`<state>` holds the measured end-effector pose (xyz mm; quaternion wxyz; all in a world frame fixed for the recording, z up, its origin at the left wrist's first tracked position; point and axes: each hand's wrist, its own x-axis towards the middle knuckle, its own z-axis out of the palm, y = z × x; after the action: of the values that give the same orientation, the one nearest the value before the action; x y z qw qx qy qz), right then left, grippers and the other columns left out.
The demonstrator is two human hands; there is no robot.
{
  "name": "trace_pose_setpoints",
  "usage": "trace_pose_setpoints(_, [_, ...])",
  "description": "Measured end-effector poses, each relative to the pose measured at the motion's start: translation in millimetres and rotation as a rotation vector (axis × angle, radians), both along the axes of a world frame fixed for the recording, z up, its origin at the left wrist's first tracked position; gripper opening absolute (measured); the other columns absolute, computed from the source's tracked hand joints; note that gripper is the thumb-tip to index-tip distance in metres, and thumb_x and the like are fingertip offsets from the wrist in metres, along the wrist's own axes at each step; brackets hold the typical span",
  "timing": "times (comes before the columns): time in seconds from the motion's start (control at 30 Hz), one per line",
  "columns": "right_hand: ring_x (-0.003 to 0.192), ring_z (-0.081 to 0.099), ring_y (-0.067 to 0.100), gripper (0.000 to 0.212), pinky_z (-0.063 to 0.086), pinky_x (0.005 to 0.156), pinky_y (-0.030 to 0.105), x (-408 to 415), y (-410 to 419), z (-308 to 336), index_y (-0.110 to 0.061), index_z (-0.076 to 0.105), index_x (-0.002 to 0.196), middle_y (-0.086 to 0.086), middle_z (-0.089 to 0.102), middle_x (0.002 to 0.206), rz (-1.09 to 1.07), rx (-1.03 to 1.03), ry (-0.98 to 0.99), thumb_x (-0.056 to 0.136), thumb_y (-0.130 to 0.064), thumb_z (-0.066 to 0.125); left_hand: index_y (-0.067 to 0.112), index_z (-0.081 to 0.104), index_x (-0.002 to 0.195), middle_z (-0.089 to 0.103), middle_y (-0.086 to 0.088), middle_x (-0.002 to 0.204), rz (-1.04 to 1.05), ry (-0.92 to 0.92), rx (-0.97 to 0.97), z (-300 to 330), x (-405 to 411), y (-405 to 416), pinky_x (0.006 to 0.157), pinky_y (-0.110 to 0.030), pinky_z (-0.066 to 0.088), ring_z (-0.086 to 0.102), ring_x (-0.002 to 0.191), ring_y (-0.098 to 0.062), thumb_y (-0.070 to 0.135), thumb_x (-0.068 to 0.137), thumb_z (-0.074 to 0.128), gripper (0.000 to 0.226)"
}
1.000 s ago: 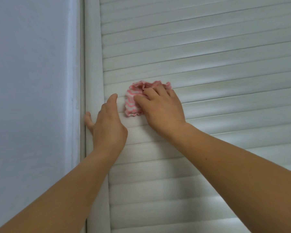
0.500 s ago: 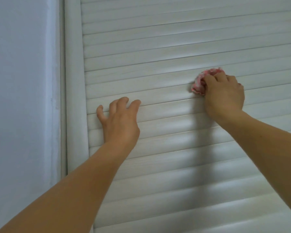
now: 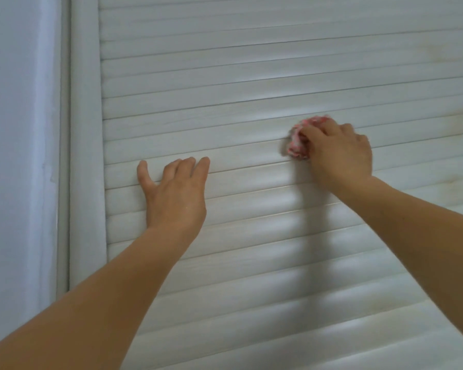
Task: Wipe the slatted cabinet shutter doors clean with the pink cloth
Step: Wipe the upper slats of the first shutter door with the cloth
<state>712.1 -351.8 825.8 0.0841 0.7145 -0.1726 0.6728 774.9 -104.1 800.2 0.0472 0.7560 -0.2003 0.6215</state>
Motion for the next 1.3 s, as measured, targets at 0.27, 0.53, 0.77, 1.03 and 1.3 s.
trace_pose_setpoints(0.27, [0.120,0.039,0.036,0.036,0.037,0.092,0.046,3,10,0,-0.030,0.045,0.132,0.009,0.040,0.136,0.086,0.041,0.027,0.096,-0.028,0.042,0.033,0.023,0.139,0.036,0.000,0.133,0.051,0.034,-0.090,6,-9,-20,0.110,-0.056,0.003,0.032,0.124,-0.024,-0.001,0.081,0.036,0.069])
trace_pose_setpoints(0.53, [0.114,0.043,0.033,0.038,0.030,0.087,0.041,-6,-32,-3,-0.038,0.048,0.131,0.005,0.051,0.125,0.048,-0.156,0.037,0.094,-0.044,0.044,0.030,0.016,0.143,0.032,0.001,0.139,0.127,0.067,-0.086,3,-11,-22,0.108,-0.059,-0.001,0.029,0.130,-0.021,-0.002,0.081,0.039,0.073])
trace_pose_setpoints(0.77, [0.111,0.040,0.034,0.038,0.027,0.088,0.043,-21,-90,-11,-0.015,0.050,0.121,0.017,0.047,0.125,-0.030,0.227,-0.111,0.096,-0.040,0.036,0.025,0.016,0.144,0.024,-0.002,0.146,0.159,0.080,-0.087,-4,-12,-29,0.108,-0.061,-0.002,0.020,0.137,-0.020,-0.002,0.081,0.036,0.071])
trace_pose_setpoints(1.03, [0.115,0.044,0.037,0.027,0.028,0.091,0.046,11,-24,-34,-0.011,0.055,0.120,0.020,0.050,0.128,0.115,0.189,-0.100,0.096,-0.014,0.043,0.026,0.007,0.147,0.012,0.002,0.155,0.058,0.205,-0.141,-5,-16,-27,0.110,-0.056,-0.006,0.010,0.141,-0.016,-0.005,0.079,0.035,0.080])
trace_pose_setpoints(1.3, [0.082,0.061,0.033,0.020,0.048,0.069,0.044,39,73,-28,-0.015,0.070,0.087,0.010,0.066,0.091,0.290,-0.268,-0.023,0.072,-0.015,0.057,0.026,0.013,0.146,0.029,0.002,0.147,-0.050,0.212,-0.155,-12,-11,11,0.112,-0.050,-0.004,0.026,0.134,-0.015,-0.011,0.073,0.035,0.085])
